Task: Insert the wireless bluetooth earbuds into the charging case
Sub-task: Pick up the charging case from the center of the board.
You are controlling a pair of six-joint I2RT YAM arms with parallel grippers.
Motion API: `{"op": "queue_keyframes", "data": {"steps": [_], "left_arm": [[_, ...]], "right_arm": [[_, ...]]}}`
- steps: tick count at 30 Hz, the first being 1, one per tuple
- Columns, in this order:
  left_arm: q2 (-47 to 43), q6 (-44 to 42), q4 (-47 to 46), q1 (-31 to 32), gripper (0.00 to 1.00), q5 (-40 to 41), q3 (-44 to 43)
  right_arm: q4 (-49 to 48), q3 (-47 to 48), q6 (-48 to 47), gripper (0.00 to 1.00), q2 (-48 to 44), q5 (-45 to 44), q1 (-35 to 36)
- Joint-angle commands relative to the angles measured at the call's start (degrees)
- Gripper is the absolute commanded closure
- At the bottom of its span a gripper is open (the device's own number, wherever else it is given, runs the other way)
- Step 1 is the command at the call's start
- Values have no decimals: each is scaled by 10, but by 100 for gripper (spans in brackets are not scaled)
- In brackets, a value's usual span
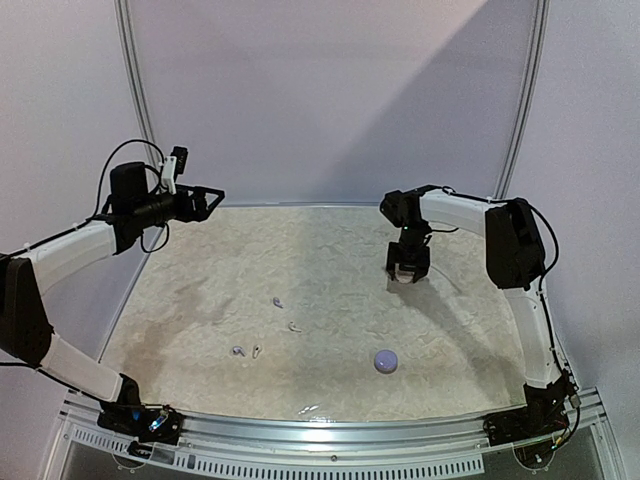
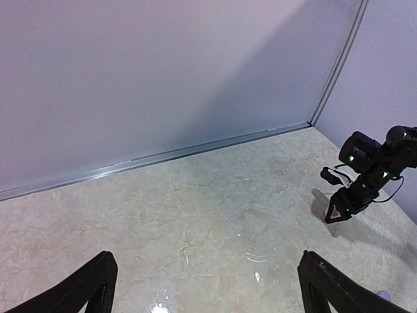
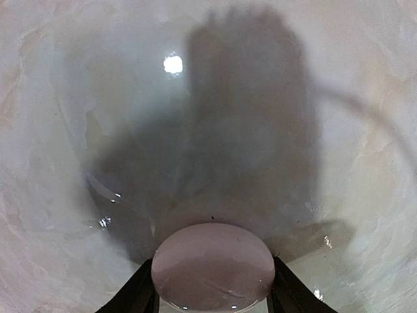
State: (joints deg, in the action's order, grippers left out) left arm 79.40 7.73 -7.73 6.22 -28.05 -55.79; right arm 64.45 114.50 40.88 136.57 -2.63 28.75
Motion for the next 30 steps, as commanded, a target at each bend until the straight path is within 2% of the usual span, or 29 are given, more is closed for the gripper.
{"op": "queue_keyframes", "data": {"steps": [1,6,10,17,21,25,30], "left_arm": [[-1,-10,2,-7,1,-1,-11],[-1,-13,2,-7,1,-4,-10],[0,-14,0,-7,1,-6,-11],[2,-13,-2,-6,1,-18,-17],[2,-12,10,-3,1,-33,-29],[3,-7,39,10,1,-49,-55],[11,11,120,36,1,-100,-143]], "right_arm": [[3,2,-4,47,12,15,-4],[-1,-3,-5,56,8,10,-4],[-36,-42,-24,63,-11,-1,1],[-177,-156,-71,66,-142,-76,37],[-261,-191,-133,65,-228,-114,70],[-336,-186,-211,65,-299,-130,112],[-461,-169,-329,65,-351,-97,180]]}}
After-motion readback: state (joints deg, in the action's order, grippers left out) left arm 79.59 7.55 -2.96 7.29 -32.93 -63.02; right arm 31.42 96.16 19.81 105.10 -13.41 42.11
